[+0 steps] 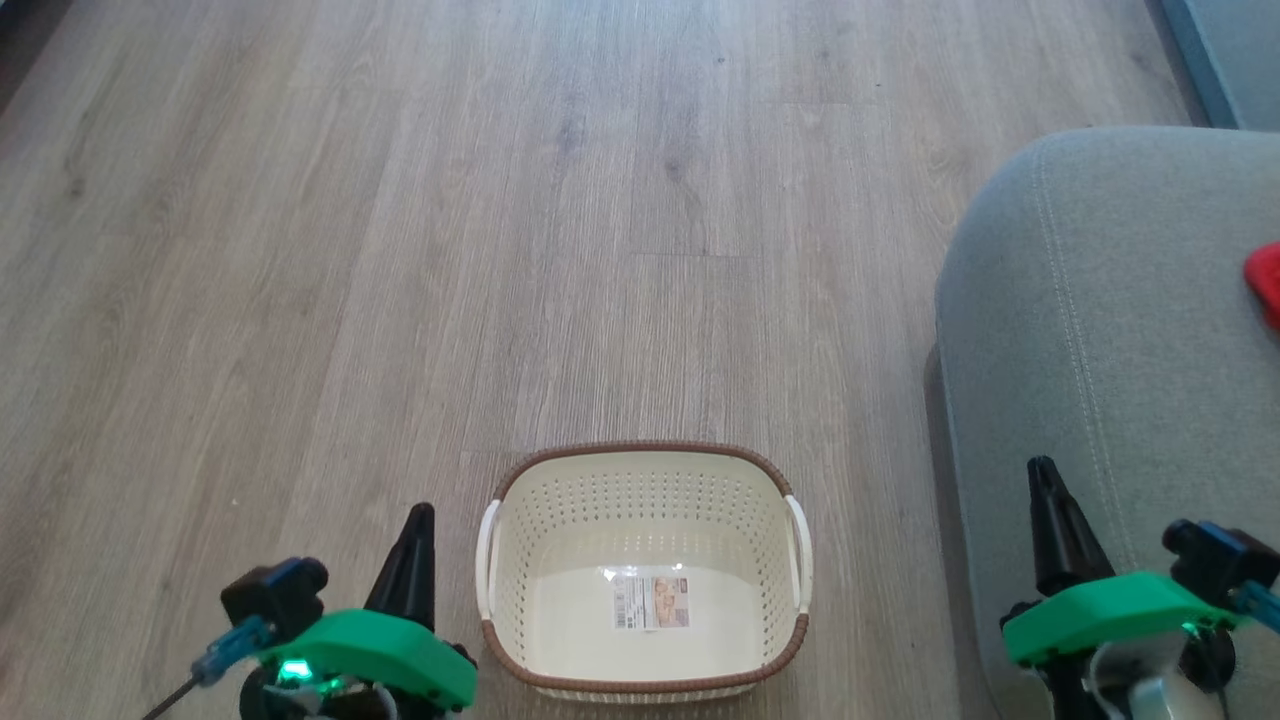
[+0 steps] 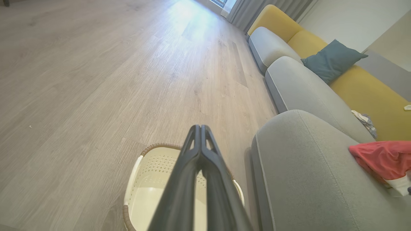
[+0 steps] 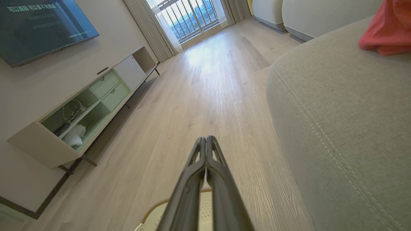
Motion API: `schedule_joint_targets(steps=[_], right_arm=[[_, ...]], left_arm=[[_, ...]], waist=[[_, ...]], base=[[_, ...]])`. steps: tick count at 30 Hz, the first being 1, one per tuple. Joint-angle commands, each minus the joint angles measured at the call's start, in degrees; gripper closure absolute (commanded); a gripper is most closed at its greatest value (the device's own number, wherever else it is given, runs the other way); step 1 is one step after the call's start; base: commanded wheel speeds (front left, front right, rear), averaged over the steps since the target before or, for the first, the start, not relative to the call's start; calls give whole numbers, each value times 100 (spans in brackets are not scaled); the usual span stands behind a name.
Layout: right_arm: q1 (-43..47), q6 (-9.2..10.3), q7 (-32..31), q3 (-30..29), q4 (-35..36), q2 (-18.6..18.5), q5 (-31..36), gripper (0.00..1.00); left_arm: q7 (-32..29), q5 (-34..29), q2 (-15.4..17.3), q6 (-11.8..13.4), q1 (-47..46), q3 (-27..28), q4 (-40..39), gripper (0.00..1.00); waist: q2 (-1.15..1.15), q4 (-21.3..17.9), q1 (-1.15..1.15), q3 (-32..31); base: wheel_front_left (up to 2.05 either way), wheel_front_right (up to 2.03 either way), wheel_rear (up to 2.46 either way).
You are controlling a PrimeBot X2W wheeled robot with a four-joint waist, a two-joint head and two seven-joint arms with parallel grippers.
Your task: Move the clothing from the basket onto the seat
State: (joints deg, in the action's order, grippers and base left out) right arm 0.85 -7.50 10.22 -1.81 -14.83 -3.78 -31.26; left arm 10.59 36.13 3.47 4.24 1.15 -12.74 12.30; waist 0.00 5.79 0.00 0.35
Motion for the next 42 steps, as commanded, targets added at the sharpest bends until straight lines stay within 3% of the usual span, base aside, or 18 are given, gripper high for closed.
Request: schedule_joint_targets(steps=[1, 42], right_arm=[[-275, 0, -49, -36, 180, 11, -195, 100], [-455, 1, -733, -222, 139, 45, -2673, 100]], left_arm=[[-22, 180, 50, -52, -296, 147, -141, 100], [-618, 2578, 105, -523, -466, 756, -24, 100]], waist=[[0, -10, 0, 0], [0, -249, 0, -7]], base=[[0, 0, 0], [0, 0, 0]])
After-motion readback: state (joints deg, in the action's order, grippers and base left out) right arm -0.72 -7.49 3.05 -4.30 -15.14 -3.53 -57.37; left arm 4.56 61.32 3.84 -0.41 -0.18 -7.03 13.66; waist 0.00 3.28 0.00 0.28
